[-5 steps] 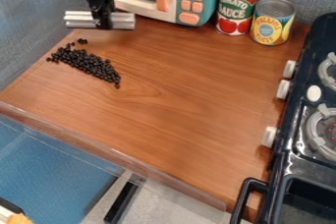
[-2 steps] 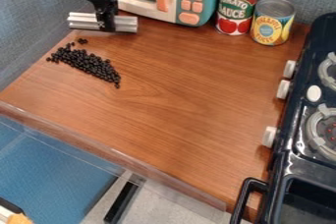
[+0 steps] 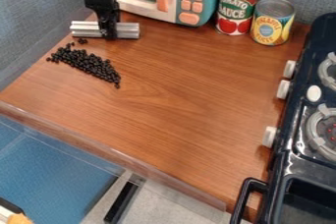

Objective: Sweep into pile

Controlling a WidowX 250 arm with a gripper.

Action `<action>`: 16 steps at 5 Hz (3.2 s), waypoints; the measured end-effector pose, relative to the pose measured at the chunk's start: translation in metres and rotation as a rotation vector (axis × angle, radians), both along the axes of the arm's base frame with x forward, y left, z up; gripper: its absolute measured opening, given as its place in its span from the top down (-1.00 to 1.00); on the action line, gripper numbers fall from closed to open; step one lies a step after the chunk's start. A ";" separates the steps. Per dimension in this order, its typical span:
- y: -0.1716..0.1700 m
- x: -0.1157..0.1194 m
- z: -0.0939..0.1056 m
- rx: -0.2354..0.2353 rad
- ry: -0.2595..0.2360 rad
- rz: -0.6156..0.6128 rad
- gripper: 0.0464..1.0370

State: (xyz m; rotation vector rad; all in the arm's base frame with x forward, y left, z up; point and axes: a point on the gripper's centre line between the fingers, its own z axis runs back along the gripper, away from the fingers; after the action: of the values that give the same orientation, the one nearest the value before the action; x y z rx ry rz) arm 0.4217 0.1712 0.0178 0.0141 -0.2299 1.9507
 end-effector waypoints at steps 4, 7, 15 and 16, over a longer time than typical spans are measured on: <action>-0.026 -0.017 0.002 -0.016 -0.045 -0.012 0.32; -0.040 -0.033 0.005 -0.002 -0.064 -0.013 0.32; -0.005 -0.021 0.014 0.026 -0.074 -0.013 0.32; -0.001 -0.021 0.005 0.026 -0.056 -0.010 0.32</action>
State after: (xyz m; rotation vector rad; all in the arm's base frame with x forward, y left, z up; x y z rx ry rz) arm 0.4008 0.1701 0.0229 -0.0252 -0.2916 1.9401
